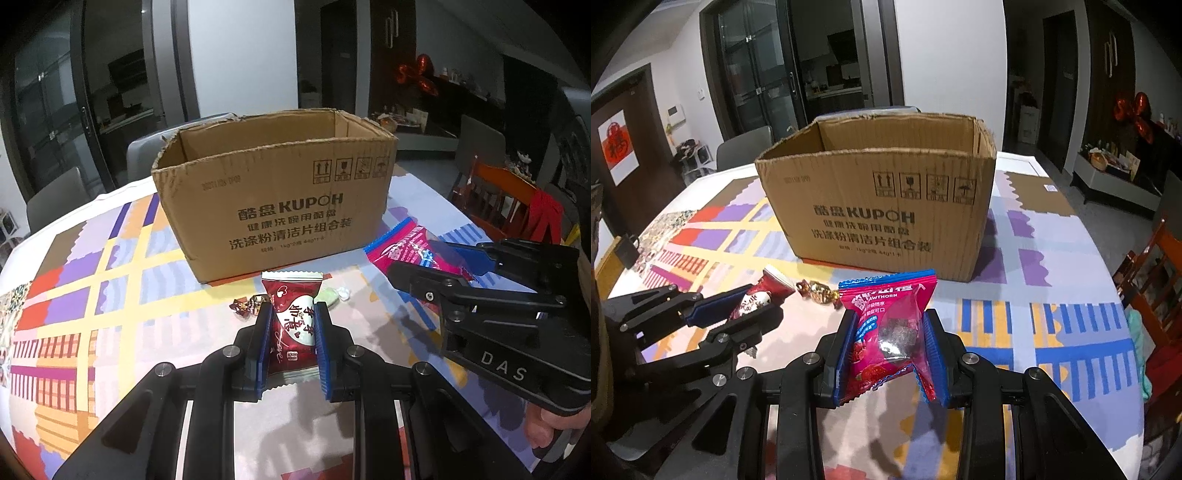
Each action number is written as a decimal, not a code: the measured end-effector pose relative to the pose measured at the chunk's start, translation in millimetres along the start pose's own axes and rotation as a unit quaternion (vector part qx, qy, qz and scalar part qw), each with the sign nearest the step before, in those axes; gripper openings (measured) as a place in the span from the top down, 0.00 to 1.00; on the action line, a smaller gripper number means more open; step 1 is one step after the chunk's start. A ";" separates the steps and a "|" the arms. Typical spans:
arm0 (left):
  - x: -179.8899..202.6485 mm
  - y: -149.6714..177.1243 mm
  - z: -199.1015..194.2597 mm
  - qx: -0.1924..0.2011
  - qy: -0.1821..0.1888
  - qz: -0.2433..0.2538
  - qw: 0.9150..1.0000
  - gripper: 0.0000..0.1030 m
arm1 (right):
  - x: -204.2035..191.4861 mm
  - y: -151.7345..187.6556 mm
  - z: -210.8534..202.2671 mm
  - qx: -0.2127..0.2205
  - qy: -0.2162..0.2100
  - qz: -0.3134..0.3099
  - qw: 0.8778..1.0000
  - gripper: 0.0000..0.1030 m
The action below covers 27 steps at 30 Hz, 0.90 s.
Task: Organize snacks
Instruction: 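Lift the red candy and pink bag and carry both over the box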
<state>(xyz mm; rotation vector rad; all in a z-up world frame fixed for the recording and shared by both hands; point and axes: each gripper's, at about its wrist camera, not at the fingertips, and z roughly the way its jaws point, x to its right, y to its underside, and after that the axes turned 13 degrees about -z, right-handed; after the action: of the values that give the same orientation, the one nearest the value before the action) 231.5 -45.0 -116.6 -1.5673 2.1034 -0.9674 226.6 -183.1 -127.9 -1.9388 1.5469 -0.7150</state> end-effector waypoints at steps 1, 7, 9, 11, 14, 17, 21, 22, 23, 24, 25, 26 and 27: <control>-0.3 -0.5 -1.2 0.001 -0.001 -0.002 1.000 0.78 | 0.1 -1.4 -1.4 0.002 0.000 0.000 1.000 0.64; -0.5 -6.7 -6.7 0.005 -0.007 -0.009 1.000 0.78 | 1.6 -7.6 -8.0 0.011 0.001 0.000 1.000 0.64; -0.9 -9.0 -8.7 0.008 -0.008 -0.012 1.000 0.78 | 2.1 -10.0 -10.0 0.013 0.001 0.000 1.000 0.64; -1.3 -11.6 -10.4 0.011 -0.011 -0.015 1.000 0.78 | 2.6 -12.7 -12.4 0.017 0.002 -0.001 1.000 0.64; -1.3 -15.6 -13.1 0.012 -0.010 -0.018 1.000 0.78 | 3.0 -16.8 -16.2 0.022 0.003 -0.001 1.000 0.64; -0.8 -20.5 -16.0 0.014 -0.014 -0.019 1.000 0.78 | 3.9 -21.7 -19.7 0.027 0.005 -0.002 1.000 0.64; -2.0 -26.9 -18.8 0.020 -0.020 -0.025 0.999 0.78 | 5.9 -27.5 -23.7 0.035 0.004 -0.002 0.999 0.64; -2.5 -27.9 -19.3 0.021 -0.019 -0.027 0.999 0.78 | 6.3 -29.2 -24.6 0.037 0.005 -0.003 0.999 0.64; -3.0 -29.5 -19.7 0.021 -0.020 -0.030 0.999 0.78 | 6.4 -30.8 -25.2 0.039 0.005 -0.003 0.999 0.64; -3.2 -31.1 -19.8 0.021 -0.021 -0.030 0.999 0.78 | 6.7 -32.4 -26.0 0.040 0.005 -0.003 0.999 0.64; -3.2 -32.3 -19.9 0.021 -0.021 -0.030 0.999 0.78 | 6.8 -34.3 -27.5 0.043 0.006 -0.003 0.999 0.64; -3.0 -33.8 -20.0 0.023 -0.022 -0.031 0.999 0.78 | 7.1 -35.7 -28.4 0.044 0.006 -0.004 0.999 0.64; -2.9 -34.8 -20.0 0.023 -0.023 -0.031 0.999 0.78 | 7.9 -37.7 -29.7 0.047 0.006 -0.003 0.999 0.64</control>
<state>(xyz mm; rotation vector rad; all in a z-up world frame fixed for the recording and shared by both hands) 244.3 -41.5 -78.5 -1.6253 1.9973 -0.9840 233.0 -186.7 -79.9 -1.8744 1.4883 -0.7892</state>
